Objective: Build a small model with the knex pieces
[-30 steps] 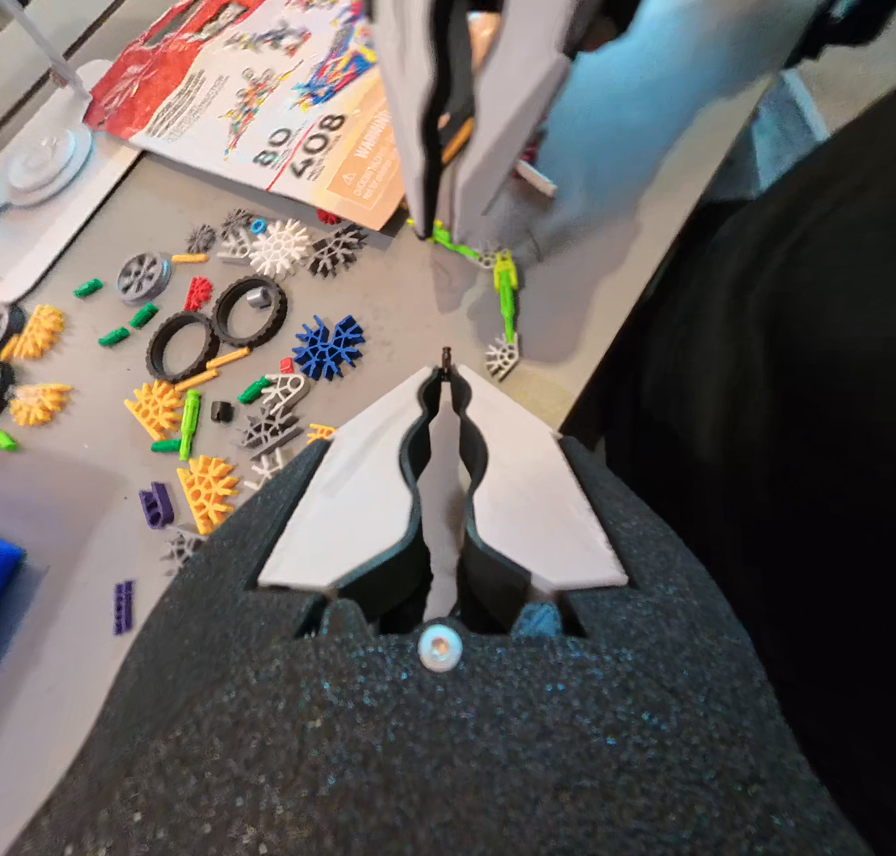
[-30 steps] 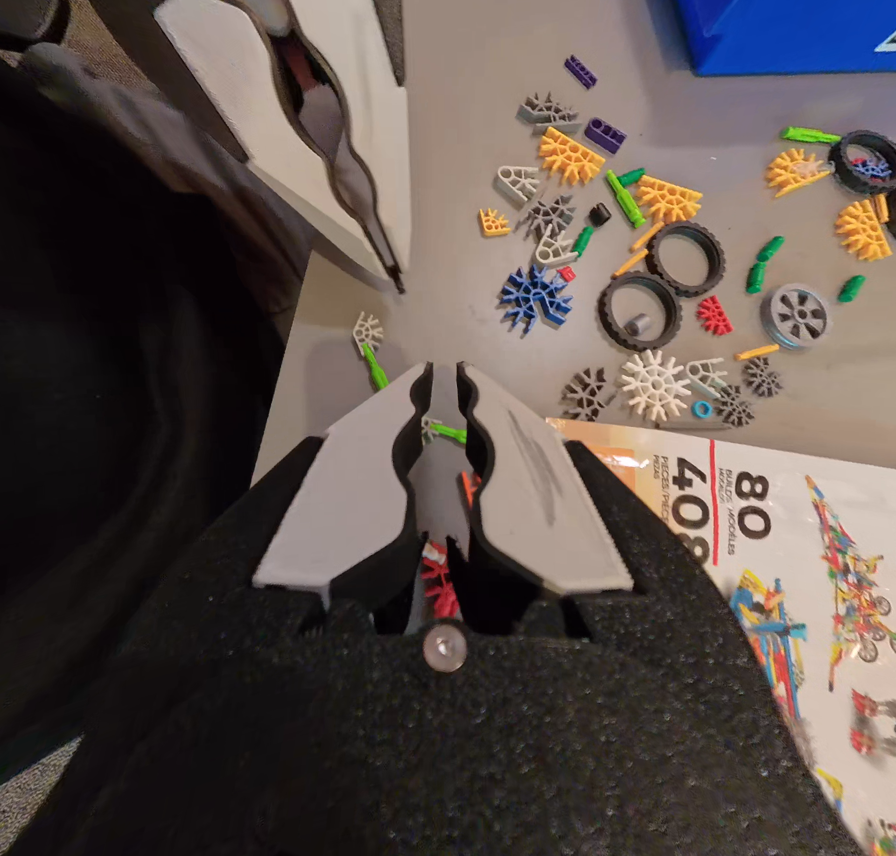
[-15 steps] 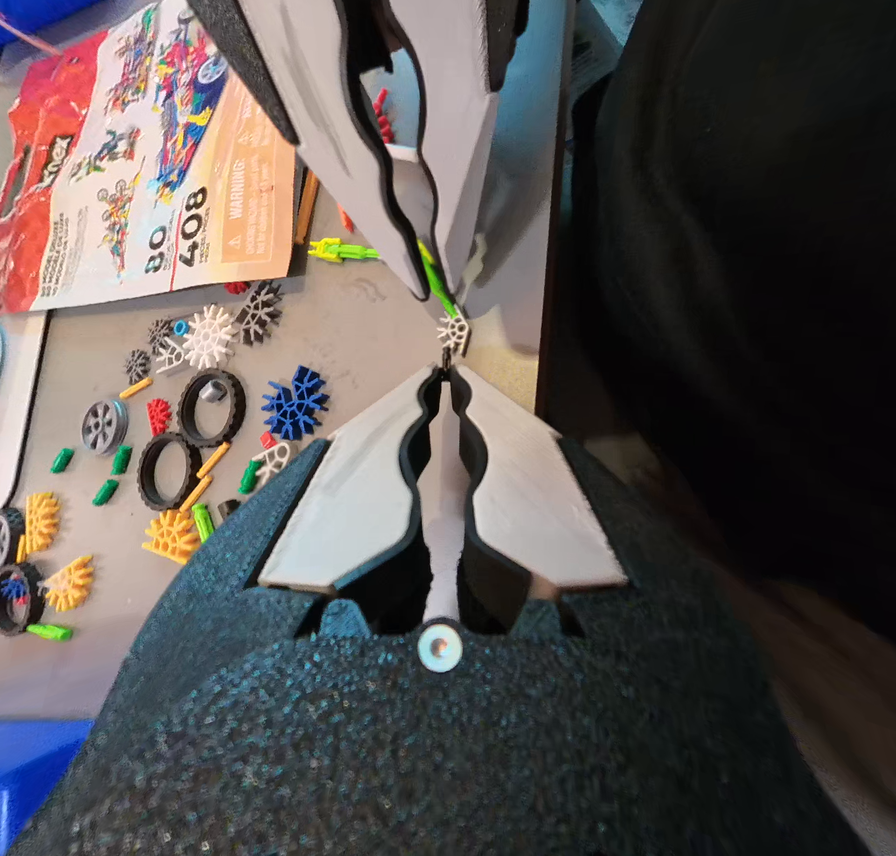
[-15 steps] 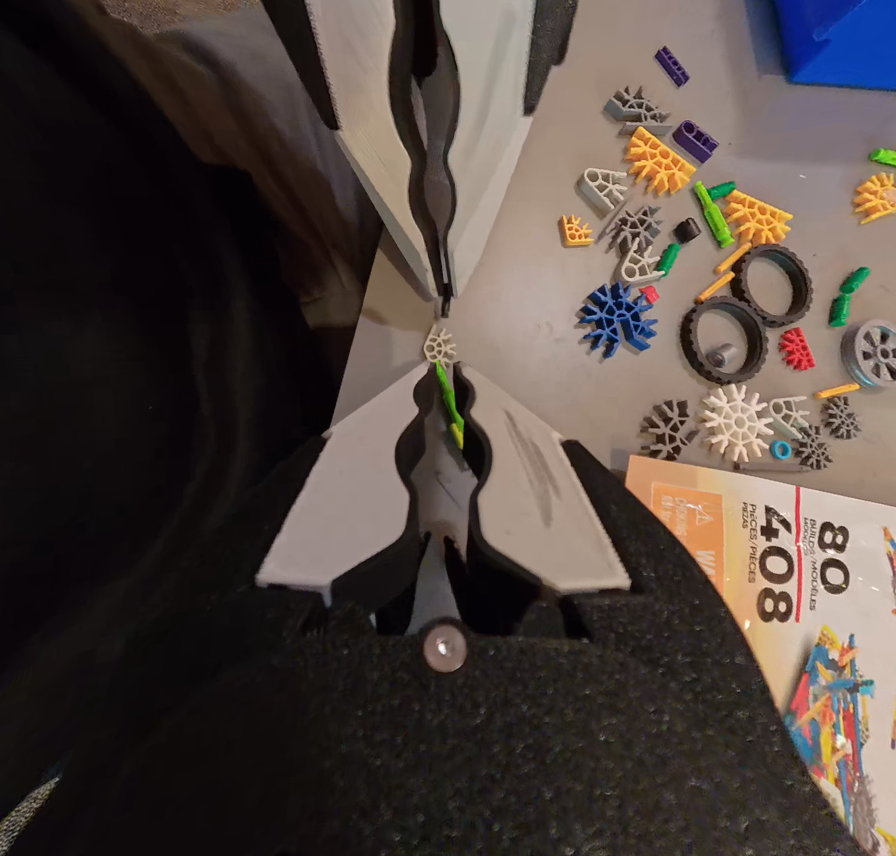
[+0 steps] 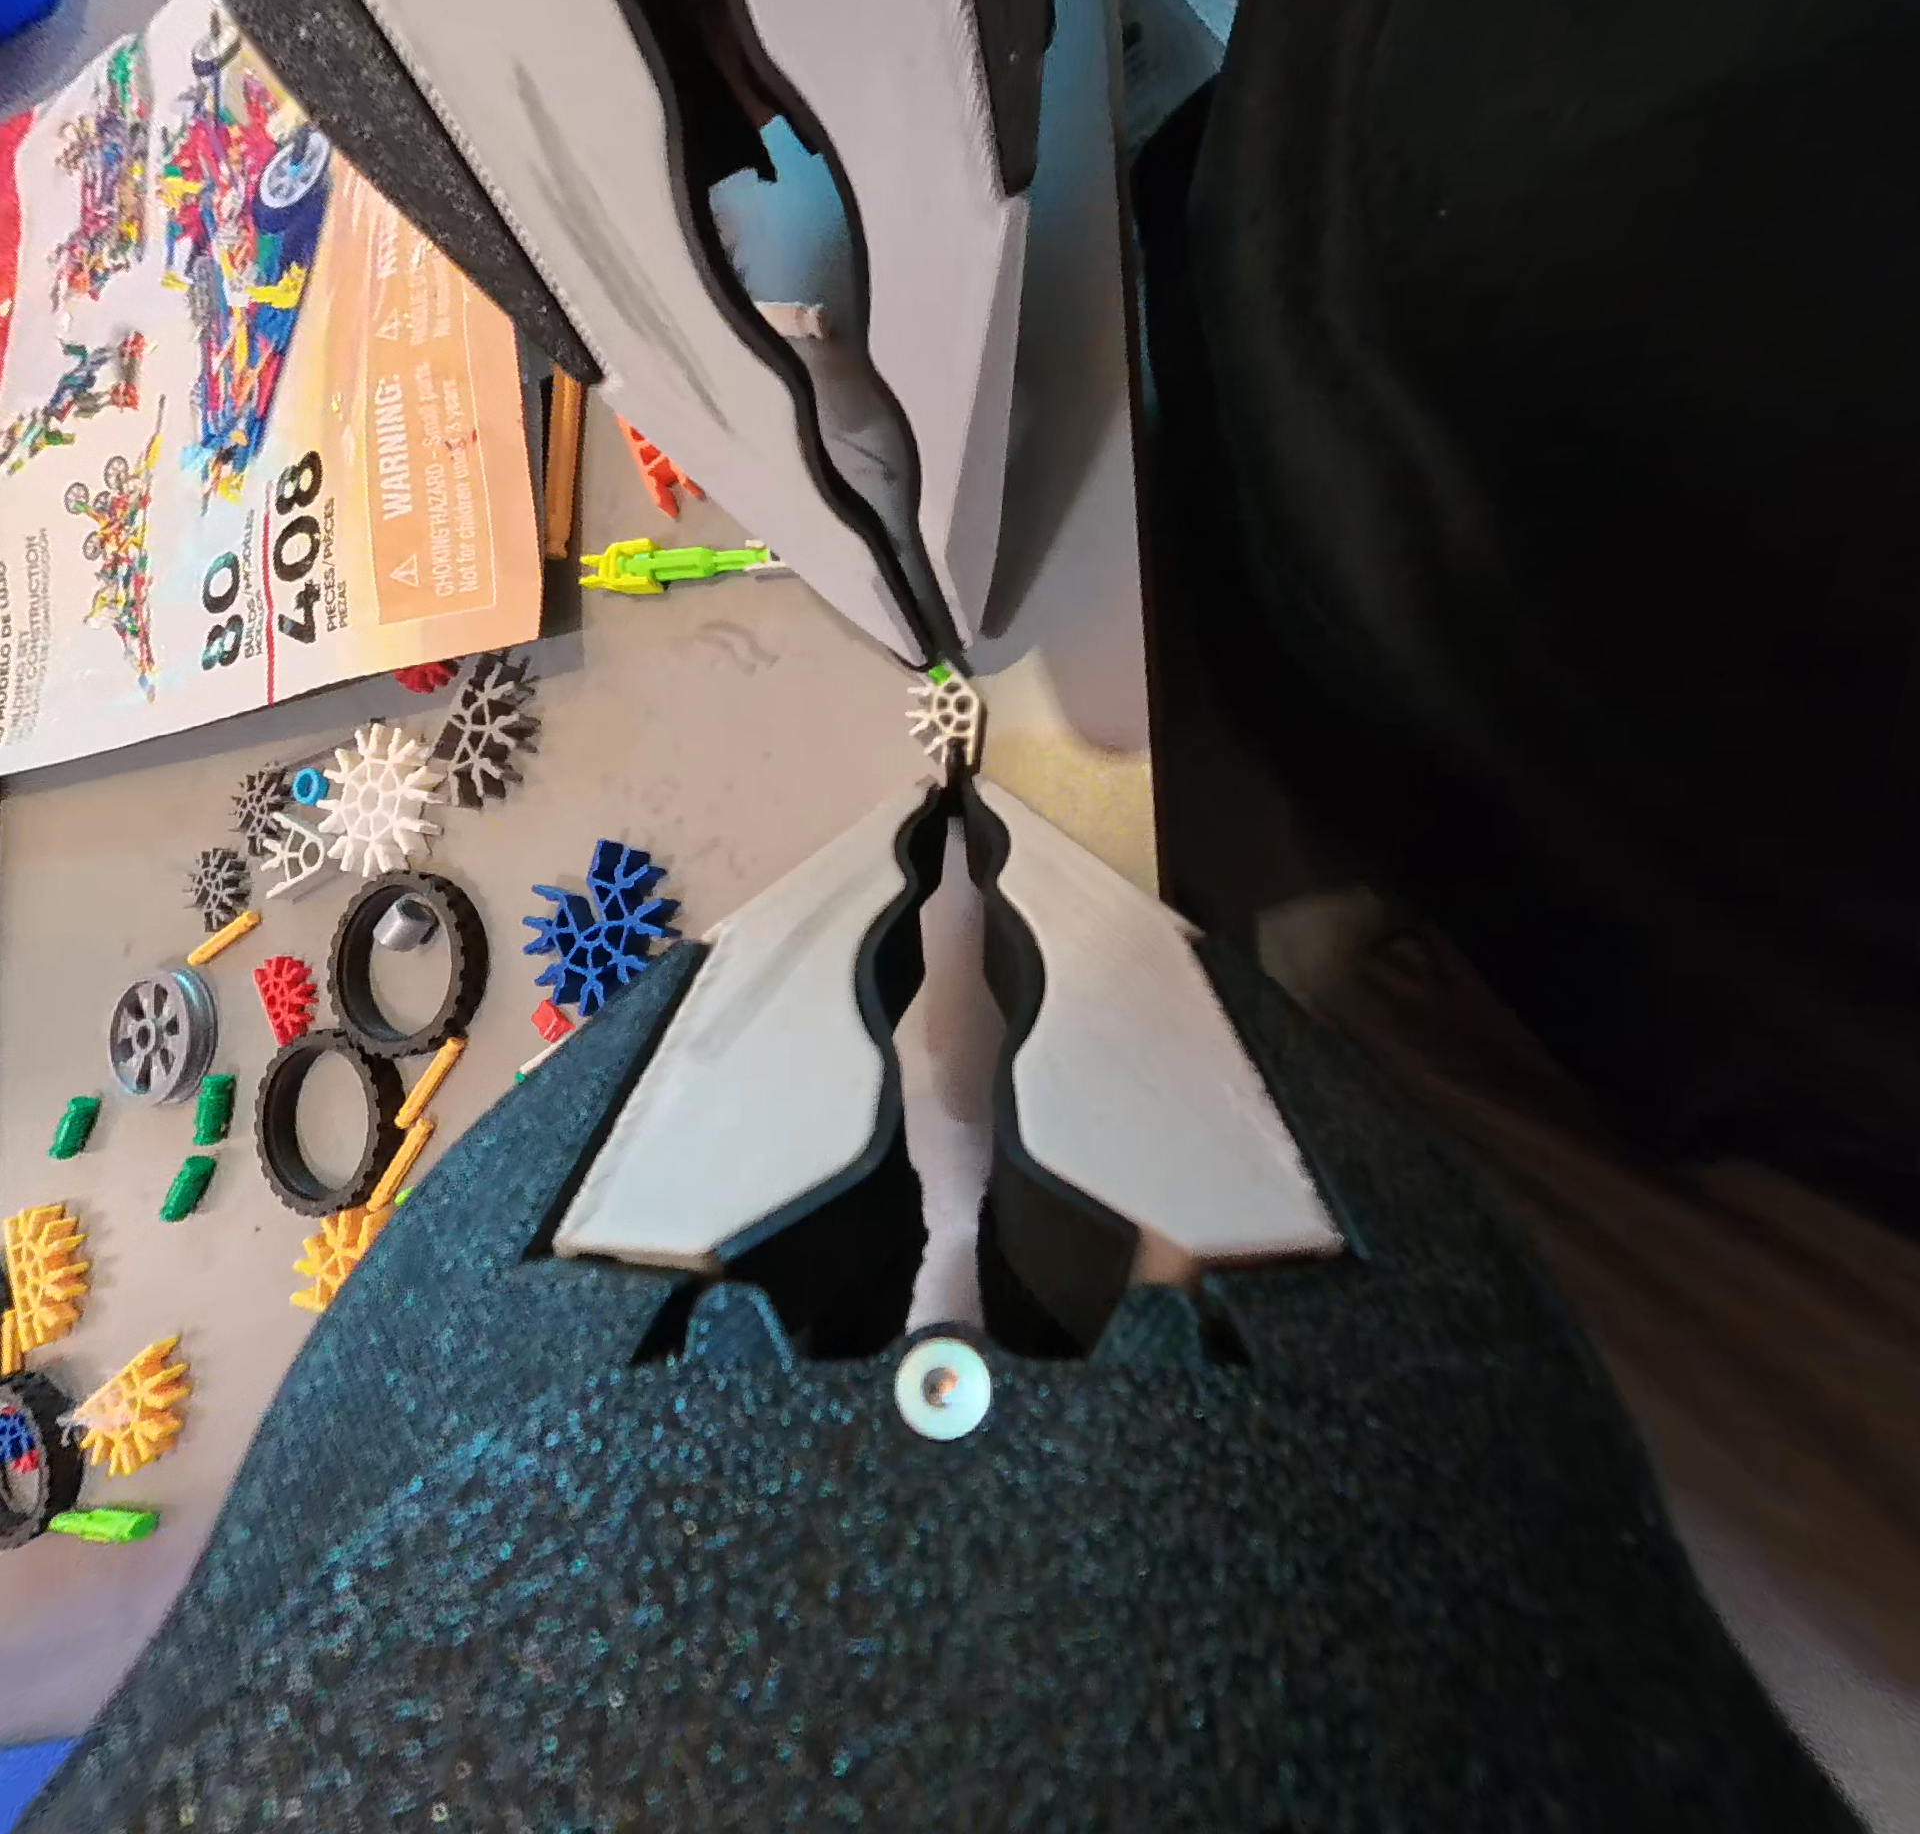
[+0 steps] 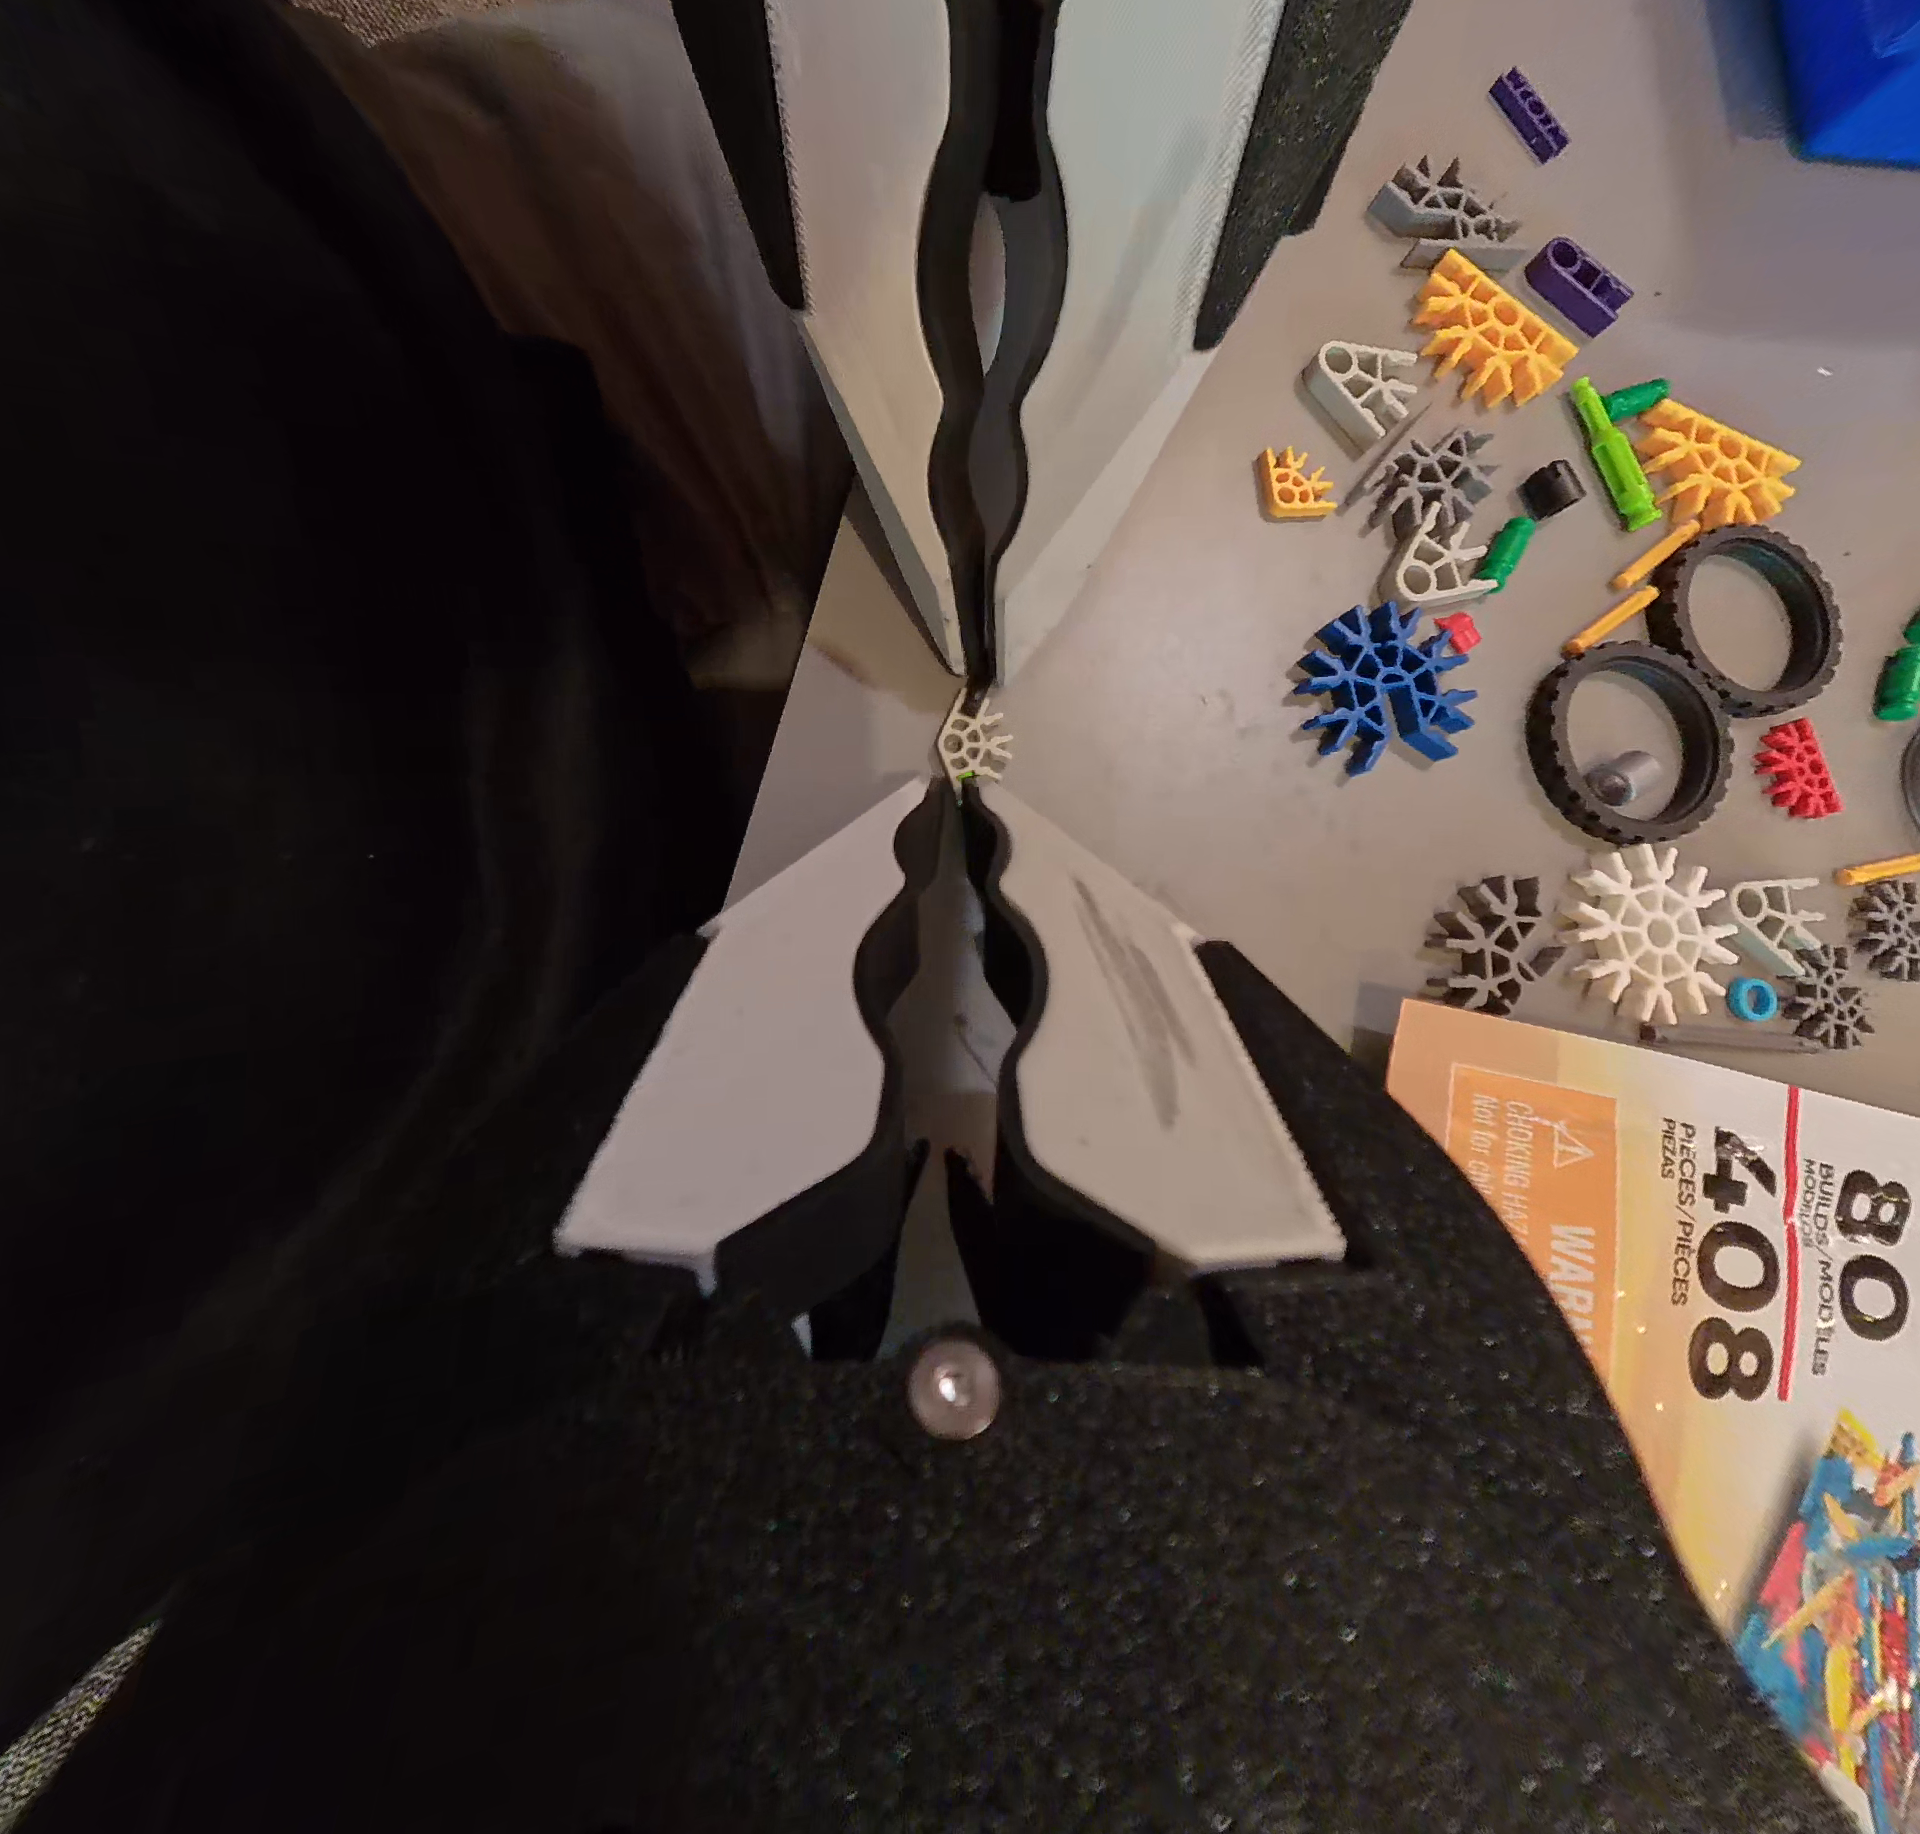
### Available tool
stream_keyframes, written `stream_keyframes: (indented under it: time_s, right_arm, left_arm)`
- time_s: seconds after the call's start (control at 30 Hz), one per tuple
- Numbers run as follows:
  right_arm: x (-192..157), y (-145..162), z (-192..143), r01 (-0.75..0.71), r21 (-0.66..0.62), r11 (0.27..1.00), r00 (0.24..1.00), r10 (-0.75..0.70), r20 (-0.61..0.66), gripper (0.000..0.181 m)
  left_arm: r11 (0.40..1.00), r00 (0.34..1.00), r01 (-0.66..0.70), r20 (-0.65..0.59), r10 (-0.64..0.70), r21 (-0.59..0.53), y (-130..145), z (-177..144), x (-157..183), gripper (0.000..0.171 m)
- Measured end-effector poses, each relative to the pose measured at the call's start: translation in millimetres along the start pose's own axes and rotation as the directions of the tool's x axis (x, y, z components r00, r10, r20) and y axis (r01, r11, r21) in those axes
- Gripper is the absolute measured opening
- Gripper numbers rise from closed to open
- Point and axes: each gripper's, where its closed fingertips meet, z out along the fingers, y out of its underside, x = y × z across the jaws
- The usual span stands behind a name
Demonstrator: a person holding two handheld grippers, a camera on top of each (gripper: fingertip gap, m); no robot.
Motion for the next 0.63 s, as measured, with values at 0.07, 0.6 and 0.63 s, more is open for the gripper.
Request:
stream_keyframes:
  time_s: [0.07,0.6,0.63]
  right_arm:
    - [1.2,-2.0,-1.1,-0.003,0.012,1.000,1.000,0.003,-0.002,0.002]
    - [3.3,-10.7,10.5,-0.081,0.014,0.997,0.997,0.081,-0.015,0.000]
    - [3.2,-10.7,10.5,-0.095,0.012,0.995,0.995,0.095,-0.010,0.000]
  left_arm:
    - [1.000,1.000,-0.002,-0.003,0.002,-0.002,-0.4,0.7,-0.1,0.001]
    - [0.996,0.999,-0.044,0.000,0.044,-0.081,-0.8,1.0,1.2,0.001]
    - [0.996,0.999,-0.045,0.001,0.045,-0.083,-0.8,1.1,1.2,0.001]
